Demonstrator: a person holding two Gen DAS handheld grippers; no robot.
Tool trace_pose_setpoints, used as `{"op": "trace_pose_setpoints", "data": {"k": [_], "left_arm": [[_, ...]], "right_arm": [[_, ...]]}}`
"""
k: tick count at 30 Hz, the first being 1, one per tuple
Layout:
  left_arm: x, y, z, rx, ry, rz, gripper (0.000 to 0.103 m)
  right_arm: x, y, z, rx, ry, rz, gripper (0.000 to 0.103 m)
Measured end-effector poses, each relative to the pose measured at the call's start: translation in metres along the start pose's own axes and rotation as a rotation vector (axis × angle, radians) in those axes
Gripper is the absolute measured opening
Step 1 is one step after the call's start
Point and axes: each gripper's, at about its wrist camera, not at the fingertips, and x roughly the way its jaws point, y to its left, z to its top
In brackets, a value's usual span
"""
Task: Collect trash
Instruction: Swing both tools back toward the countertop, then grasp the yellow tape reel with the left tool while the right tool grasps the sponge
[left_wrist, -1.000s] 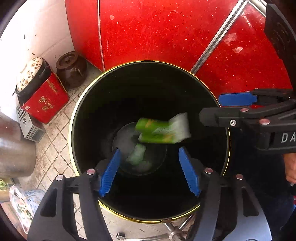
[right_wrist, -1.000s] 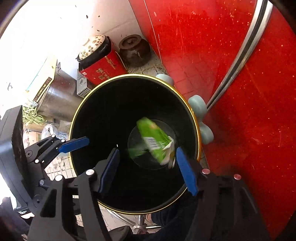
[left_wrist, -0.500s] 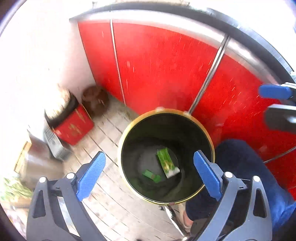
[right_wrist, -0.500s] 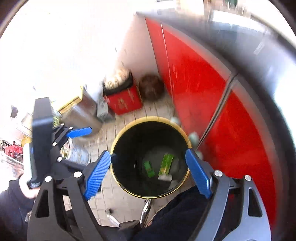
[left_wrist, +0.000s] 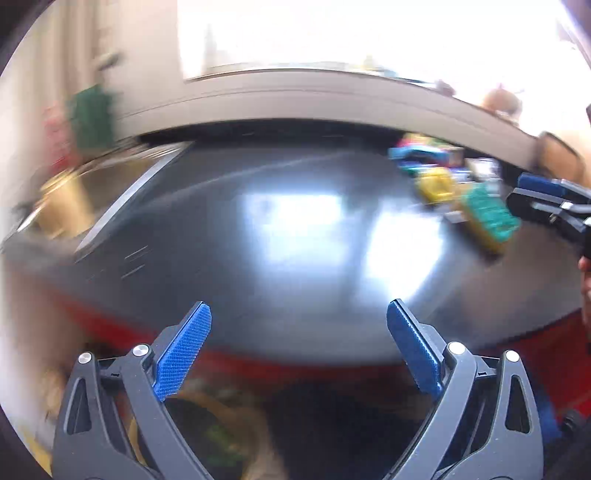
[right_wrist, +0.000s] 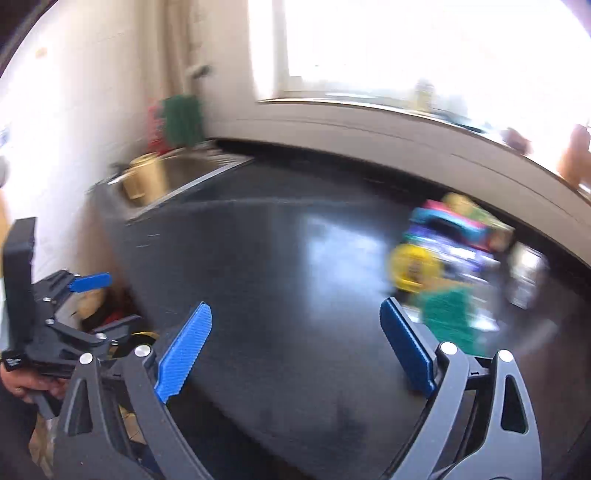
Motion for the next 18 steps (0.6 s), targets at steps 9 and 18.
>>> {"op": "trace_pose_setpoints", "data": {"k": [9, 18], "left_arm": [[0.078, -0.104, 0.06, 0.159, 0.052, -0.174, 0.093], [0.164, -0.112, 0.122, 0.14, 0.107, -0.166, 0.093]], "right_arm": [[0.005, -0.105, -0.052, 0.159, 0.059, -0.145, 0.09], [0.056, -0.1, -0.039, 0.102, 0.105, -0.149, 0.089]]}}
